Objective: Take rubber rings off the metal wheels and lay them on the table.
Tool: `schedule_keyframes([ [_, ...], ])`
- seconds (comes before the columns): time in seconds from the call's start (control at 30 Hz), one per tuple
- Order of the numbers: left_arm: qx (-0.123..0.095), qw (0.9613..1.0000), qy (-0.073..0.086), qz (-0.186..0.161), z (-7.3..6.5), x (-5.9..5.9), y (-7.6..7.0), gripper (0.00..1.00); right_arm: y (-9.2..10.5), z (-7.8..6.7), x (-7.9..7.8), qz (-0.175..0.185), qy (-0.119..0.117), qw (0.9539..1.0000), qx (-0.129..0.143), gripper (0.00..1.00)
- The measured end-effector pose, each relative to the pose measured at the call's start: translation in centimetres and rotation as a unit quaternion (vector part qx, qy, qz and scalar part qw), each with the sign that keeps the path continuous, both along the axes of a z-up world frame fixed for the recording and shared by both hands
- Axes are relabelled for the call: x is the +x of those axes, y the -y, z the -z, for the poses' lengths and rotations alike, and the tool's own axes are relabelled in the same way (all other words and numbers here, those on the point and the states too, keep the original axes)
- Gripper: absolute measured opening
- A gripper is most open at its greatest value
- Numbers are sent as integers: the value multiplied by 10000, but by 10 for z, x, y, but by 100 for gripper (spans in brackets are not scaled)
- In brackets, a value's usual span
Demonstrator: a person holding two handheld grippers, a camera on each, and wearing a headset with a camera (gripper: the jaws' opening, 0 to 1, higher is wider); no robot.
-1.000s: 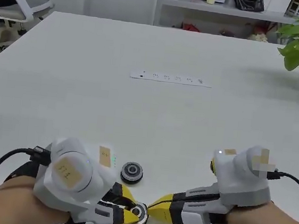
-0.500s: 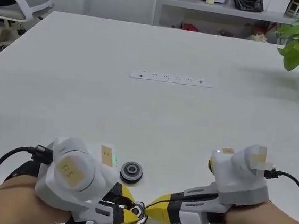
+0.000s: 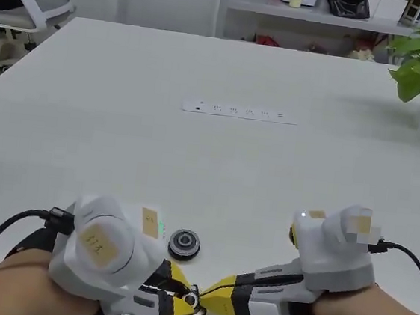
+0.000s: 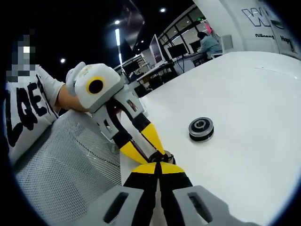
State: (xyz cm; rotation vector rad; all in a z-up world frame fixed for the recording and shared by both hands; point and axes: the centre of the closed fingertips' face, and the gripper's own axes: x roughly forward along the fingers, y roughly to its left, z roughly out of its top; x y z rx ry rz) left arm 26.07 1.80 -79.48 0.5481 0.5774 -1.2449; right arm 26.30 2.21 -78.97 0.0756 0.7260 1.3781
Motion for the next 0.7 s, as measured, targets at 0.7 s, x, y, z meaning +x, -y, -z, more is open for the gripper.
schedule_keyframes([
  [0.7, 4, 10000, 6, 4, 0, 0, 0, 12, -2, -4, -1, -5, -52, 9999, 112, 0],
])
